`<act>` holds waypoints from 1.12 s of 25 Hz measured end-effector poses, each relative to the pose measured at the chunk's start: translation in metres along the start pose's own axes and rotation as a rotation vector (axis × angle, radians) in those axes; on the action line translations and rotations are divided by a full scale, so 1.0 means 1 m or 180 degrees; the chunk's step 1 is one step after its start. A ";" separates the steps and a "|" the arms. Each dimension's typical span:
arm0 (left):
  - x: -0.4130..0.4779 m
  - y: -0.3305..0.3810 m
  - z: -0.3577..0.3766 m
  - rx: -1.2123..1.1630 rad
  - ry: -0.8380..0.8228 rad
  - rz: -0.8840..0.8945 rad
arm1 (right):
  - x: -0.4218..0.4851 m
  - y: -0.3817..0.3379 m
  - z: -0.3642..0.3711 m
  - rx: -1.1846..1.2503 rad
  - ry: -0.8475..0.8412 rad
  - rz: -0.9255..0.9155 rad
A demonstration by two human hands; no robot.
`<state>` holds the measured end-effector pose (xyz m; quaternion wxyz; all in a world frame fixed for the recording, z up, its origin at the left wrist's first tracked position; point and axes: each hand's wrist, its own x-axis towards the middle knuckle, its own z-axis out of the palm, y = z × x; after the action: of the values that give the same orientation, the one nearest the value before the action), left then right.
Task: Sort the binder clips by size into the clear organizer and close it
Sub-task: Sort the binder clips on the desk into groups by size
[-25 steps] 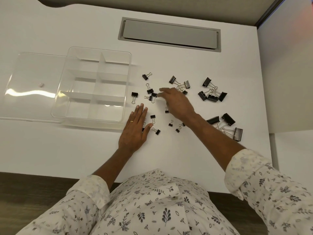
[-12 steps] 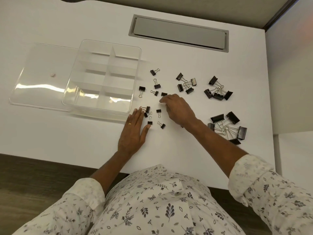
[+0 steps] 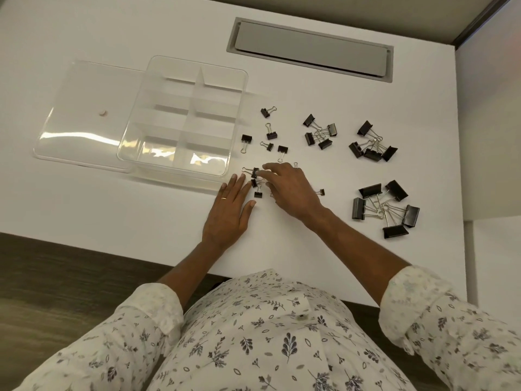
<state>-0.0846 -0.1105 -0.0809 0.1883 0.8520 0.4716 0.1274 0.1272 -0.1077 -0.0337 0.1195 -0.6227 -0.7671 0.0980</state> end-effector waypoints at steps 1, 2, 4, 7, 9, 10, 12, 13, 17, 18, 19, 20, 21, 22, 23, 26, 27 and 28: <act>-0.001 0.000 0.000 -0.0033 -0.0006 -0.0006 | 0.005 -0.002 0.000 -0.0032 -0.0015 -0.0009; -0.001 0.001 0.000 -0.0091 -0.0008 -0.0023 | 0.011 -0.004 0.001 -0.0065 -0.0036 -0.0038; -0.002 0.003 -0.001 -0.0268 0.0019 -0.0099 | 0.019 -0.006 0.005 -0.0102 -0.0093 -0.0095; -0.003 0.012 -0.005 -0.0664 0.0088 -0.0310 | 0.024 -0.008 0.006 -0.0008 -0.0089 -0.0023; 0.001 0.022 -0.009 -0.0977 0.0062 -0.0496 | 0.023 -0.006 0.005 0.0116 -0.0053 0.0011; 0.004 0.027 -0.012 -0.1096 0.0045 -0.0544 | 0.022 -0.005 0.005 0.0160 -0.0048 0.0025; 0.016 0.037 -0.018 -0.1217 0.0059 -0.0535 | 0.019 -0.005 0.004 0.0259 -0.0091 0.0087; 0.024 0.042 -0.021 -0.1249 0.0086 -0.0506 | 0.017 -0.004 0.003 0.0333 -0.0071 0.0158; 0.069 0.055 -0.029 -0.1152 0.0228 -0.0400 | -0.006 0.004 -0.016 0.0832 0.0352 0.0969; 0.083 0.056 -0.030 -0.1026 0.0219 -0.0373 | -0.017 0.010 -0.021 0.0857 0.0496 0.1195; 0.095 0.056 -0.031 -0.0854 0.0145 -0.0361 | -0.028 0.017 -0.024 0.0818 0.0576 0.1404; 0.107 0.055 -0.032 -0.0632 0.0020 -0.0373 | -0.039 0.025 -0.026 0.0765 0.0607 0.1596; 0.118 0.053 -0.033 -0.0376 -0.0109 -0.0381 | -0.049 0.032 -0.027 0.0702 0.0598 0.1752; 0.126 0.050 -0.033 -0.0105 -0.0212 -0.0373 | -0.058 0.039 -0.025 0.0620 0.0573 0.1860; 0.134 0.047 -0.033 0.0169 -0.0289 -0.0370 | -0.067 0.044 -0.023 0.0531 0.0532 0.1938; 0.142 0.039 -0.029 0.0923 -0.0496 -0.0555 | -0.079 0.047 -0.015 0.0481 0.0463 0.2016; 0.142 0.041 -0.029 0.1026 -0.0545 -0.0642 | -0.080 0.043 -0.012 0.0527 0.0454 0.2005; 0.141 0.046 -0.030 0.1080 -0.0580 -0.0701 | -0.078 0.037 -0.009 0.0583 0.0433 0.1998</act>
<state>0.0118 -0.0063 -0.0284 0.0969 0.8228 0.5575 -0.0526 0.1796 -0.1762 -0.0411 0.1898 -0.8204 -0.5161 0.1569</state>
